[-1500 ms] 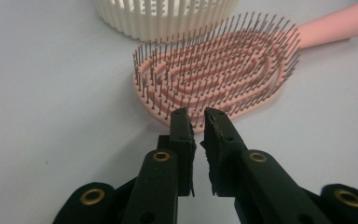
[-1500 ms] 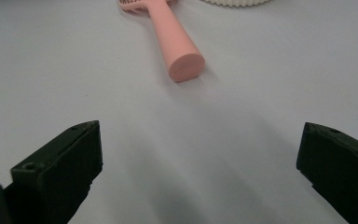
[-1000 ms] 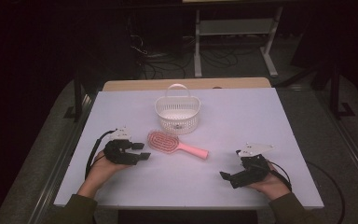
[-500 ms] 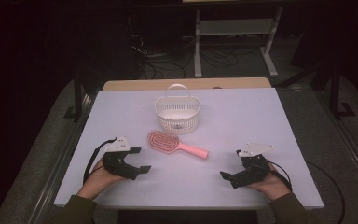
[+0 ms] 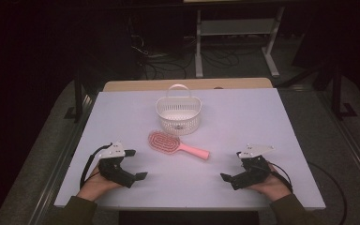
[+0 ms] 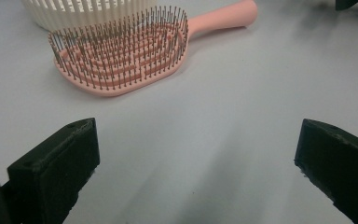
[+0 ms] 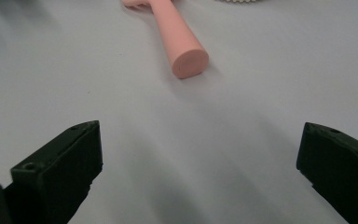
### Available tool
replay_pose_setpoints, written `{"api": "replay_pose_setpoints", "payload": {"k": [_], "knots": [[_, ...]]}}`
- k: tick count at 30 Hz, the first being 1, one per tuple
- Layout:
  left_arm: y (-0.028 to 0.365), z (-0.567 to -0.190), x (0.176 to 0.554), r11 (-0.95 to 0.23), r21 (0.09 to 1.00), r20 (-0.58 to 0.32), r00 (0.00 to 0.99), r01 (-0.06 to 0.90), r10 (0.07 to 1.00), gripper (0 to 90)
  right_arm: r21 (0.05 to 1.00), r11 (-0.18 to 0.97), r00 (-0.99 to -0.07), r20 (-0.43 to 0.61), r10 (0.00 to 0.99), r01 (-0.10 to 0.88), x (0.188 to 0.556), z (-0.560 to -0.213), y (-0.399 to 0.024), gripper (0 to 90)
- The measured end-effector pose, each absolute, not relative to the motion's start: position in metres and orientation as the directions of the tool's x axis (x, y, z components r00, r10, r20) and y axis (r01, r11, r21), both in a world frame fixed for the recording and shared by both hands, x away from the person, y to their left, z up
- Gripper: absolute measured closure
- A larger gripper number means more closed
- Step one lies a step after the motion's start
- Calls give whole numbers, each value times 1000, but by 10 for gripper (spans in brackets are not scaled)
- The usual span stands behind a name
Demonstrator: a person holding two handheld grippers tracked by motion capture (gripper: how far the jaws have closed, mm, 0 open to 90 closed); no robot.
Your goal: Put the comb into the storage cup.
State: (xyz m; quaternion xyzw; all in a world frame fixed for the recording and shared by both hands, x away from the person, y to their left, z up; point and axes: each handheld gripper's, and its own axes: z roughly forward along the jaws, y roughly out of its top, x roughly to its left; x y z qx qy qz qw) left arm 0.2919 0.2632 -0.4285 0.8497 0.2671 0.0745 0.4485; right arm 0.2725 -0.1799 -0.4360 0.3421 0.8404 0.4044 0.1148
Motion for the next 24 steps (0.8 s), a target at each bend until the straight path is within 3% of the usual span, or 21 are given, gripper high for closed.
{"api": "replay_pose_setpoints", "payload": {"k": [24], "knots": [[261,-426,291,-456,814,-97,858,360,504,4,735,479,-761,77,644,480,281,-421,-170,7]]}}
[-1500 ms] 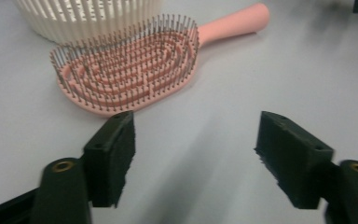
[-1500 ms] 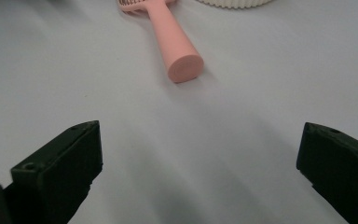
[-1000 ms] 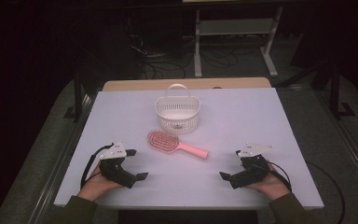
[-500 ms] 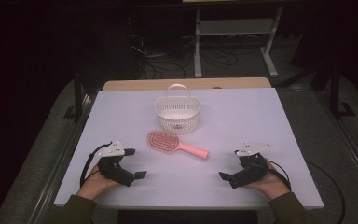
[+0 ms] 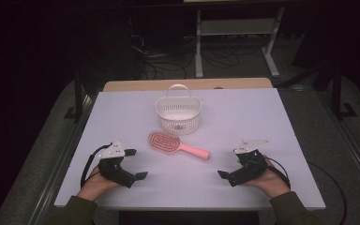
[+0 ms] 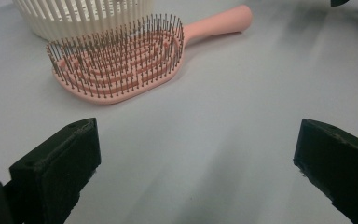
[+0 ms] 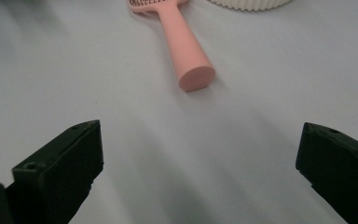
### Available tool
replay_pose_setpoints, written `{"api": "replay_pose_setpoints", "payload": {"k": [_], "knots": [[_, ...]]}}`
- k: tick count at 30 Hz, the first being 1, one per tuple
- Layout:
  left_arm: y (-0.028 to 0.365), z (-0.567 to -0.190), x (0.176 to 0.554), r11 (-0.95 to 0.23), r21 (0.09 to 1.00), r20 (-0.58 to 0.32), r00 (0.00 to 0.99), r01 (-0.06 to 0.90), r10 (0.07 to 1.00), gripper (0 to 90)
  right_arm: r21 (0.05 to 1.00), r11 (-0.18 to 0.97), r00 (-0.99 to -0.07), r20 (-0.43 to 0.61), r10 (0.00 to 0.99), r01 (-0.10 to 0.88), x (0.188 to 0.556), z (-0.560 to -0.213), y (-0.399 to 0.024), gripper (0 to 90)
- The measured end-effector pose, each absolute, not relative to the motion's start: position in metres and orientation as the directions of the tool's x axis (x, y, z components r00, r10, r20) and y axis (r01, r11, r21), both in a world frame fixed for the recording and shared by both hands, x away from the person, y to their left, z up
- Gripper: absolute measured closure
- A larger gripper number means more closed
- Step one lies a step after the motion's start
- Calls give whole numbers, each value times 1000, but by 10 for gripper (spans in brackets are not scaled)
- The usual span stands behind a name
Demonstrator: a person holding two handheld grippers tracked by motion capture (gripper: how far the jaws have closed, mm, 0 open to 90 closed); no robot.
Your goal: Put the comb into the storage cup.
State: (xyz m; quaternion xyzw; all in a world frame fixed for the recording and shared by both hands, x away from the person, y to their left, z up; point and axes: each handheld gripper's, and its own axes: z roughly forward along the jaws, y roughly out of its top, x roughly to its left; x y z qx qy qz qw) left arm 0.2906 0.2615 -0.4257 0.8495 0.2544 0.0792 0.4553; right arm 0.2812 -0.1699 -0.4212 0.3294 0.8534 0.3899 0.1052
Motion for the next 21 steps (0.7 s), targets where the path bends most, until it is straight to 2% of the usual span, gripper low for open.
{"api": "replay_pose_setpoints", "payload": {"k": [21], "knots": [[259,-427,290,-449,817,-106,859,362,501,4,723,493,-773,89,628,483,293,-414,-159,0]]}}
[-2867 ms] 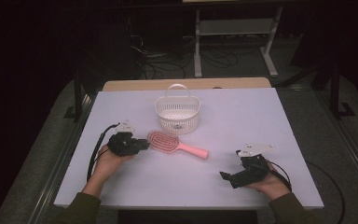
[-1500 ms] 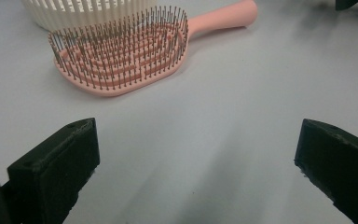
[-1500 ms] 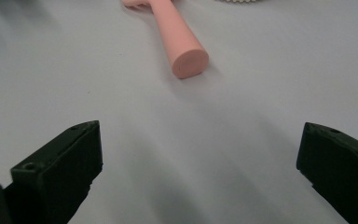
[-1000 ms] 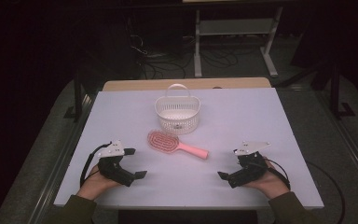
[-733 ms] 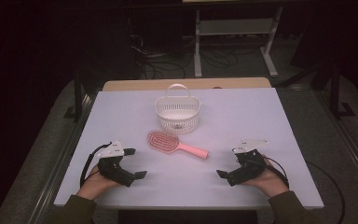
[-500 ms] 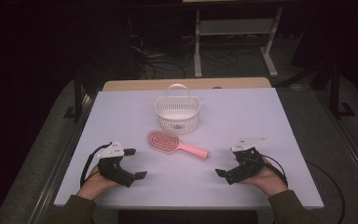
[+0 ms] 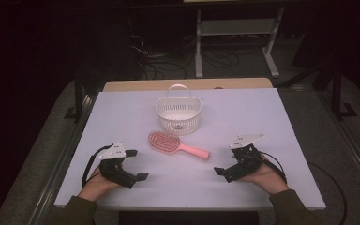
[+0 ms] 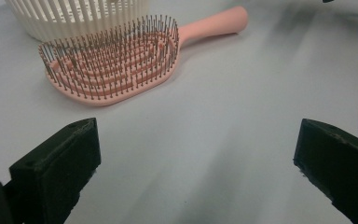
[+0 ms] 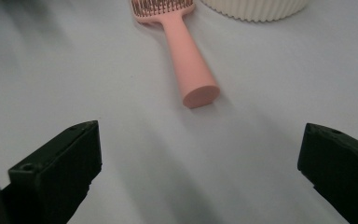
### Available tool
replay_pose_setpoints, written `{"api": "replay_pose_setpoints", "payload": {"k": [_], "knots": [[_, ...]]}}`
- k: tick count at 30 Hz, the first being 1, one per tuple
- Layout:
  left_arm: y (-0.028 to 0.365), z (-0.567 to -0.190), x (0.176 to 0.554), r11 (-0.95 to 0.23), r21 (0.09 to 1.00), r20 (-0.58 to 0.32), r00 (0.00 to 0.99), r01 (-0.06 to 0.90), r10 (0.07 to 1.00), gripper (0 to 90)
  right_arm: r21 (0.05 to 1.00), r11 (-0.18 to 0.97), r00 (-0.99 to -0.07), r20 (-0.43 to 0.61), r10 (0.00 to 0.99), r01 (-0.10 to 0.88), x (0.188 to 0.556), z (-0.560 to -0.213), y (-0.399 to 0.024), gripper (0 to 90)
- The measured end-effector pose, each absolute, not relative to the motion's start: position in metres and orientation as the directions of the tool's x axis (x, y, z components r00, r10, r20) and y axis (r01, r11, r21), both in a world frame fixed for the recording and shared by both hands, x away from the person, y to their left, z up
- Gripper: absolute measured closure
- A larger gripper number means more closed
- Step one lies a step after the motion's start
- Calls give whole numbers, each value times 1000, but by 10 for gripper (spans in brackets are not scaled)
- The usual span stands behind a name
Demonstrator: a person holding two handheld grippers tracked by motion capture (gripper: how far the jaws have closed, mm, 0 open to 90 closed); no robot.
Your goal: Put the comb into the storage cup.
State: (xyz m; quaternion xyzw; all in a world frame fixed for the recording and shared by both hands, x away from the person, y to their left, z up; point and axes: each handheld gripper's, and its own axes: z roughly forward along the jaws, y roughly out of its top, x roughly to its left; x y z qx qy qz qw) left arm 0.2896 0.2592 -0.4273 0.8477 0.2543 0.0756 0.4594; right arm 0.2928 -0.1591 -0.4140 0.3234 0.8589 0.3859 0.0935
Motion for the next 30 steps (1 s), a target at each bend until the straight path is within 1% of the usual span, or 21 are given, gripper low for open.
{"api": "replay_pose_setpoints", "payload": {"k": [30], "knots": [[259,-428,290,-447,816,-119,864,366,490,4,755,473,-792,98,603,453,318,-397,-138,0]]}}
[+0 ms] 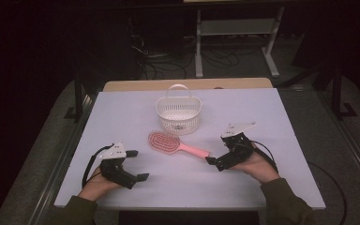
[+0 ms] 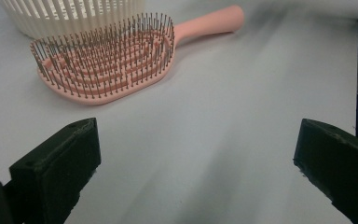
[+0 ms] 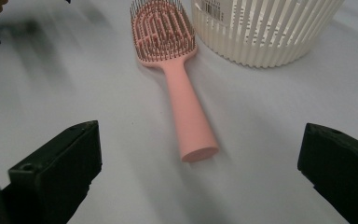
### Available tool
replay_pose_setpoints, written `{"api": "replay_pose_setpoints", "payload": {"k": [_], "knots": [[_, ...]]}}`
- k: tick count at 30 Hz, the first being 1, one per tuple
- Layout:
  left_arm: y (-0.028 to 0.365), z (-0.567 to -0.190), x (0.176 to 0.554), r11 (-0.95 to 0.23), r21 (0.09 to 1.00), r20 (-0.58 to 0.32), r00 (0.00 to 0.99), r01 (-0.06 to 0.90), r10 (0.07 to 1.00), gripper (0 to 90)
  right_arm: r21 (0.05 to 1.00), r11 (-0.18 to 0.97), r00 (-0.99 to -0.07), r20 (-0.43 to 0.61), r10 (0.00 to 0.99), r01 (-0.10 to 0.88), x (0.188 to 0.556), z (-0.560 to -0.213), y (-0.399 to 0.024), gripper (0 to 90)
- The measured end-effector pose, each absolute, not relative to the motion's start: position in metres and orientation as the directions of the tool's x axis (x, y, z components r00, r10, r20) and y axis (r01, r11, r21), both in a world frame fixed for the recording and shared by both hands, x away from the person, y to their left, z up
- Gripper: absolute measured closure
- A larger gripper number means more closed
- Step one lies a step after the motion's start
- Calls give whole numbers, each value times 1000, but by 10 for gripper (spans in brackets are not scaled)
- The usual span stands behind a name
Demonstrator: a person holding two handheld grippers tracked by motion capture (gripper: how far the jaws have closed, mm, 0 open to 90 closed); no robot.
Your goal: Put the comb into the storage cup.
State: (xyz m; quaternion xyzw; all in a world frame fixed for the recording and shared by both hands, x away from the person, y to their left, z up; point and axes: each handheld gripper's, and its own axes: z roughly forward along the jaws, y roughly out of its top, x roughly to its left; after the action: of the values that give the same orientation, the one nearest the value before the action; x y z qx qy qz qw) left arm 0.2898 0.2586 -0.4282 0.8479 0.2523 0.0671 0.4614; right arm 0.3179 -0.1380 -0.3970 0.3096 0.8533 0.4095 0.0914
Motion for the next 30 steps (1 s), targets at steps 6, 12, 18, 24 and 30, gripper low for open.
{"api": "replay_pose_setpoints", "payload": {"k": [6,12,18,24,30], "knots": [[259,-428,290,-444,817,-123,862,369,491,4,751,477,-794,103,599,457,322,-396,-135,0],[259,-428,290,-444,817,-123,863,368,490,4,750,477,-794,104,599,458,326,-394,-131,0],[259,-428,290,-444,817,-123,864,368,489,4,759,472,-798,101,595,448,329,-391,-128,0],[258,-428,289,-444,818,-124,865,367,487,4,765,469,-804,105,585,441,332,-389,-124,0],[258,-428,289,-444,818,-123,865,366,486,4,765,471,-808,106,580,438,334,-388,-121,0]]}}
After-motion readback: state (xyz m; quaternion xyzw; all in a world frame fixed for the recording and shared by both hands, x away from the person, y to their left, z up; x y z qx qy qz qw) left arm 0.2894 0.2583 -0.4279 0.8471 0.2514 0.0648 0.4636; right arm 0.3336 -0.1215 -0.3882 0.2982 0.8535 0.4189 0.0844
